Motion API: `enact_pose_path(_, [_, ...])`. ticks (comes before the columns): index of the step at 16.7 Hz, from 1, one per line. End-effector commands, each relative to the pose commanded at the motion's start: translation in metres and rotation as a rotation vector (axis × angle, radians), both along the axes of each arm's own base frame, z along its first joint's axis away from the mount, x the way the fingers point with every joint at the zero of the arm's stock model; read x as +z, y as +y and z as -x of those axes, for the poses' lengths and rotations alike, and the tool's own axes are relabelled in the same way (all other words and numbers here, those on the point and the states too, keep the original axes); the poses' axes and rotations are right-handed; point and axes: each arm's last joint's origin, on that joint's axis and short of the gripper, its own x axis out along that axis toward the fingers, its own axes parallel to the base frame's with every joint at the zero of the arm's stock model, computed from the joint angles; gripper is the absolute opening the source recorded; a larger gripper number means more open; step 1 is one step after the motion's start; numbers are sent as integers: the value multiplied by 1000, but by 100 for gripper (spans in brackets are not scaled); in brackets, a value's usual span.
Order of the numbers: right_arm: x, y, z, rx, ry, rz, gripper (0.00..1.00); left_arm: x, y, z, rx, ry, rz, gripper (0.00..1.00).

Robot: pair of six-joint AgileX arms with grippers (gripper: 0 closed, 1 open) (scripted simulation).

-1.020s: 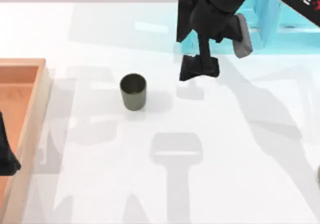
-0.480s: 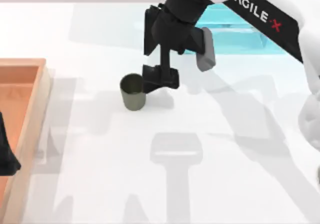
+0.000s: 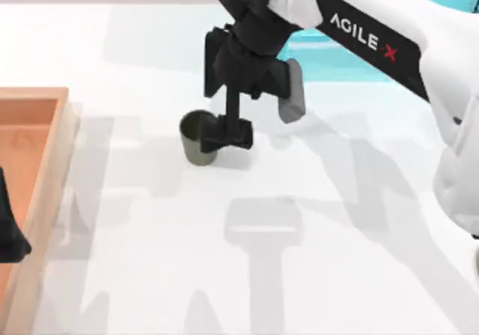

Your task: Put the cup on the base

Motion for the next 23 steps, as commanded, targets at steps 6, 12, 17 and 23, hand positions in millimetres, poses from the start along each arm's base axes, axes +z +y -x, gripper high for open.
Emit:
enact_pose_path(6, [-57,23,2,0,-1,-1,100,0,0,0,0,0,0,100])
enact_pose_path(12, [-57,23,2,0,-1,-1,77,0,0,0,0,0,0,100])
enact_pose_path(17, [-57,23,2,0,-1,-1,40,0,0,0,0,0,0,100])
enact_pose_path(23, [-57,23,2,0,-1,-1,0,0,0,0,0,0,0,100])
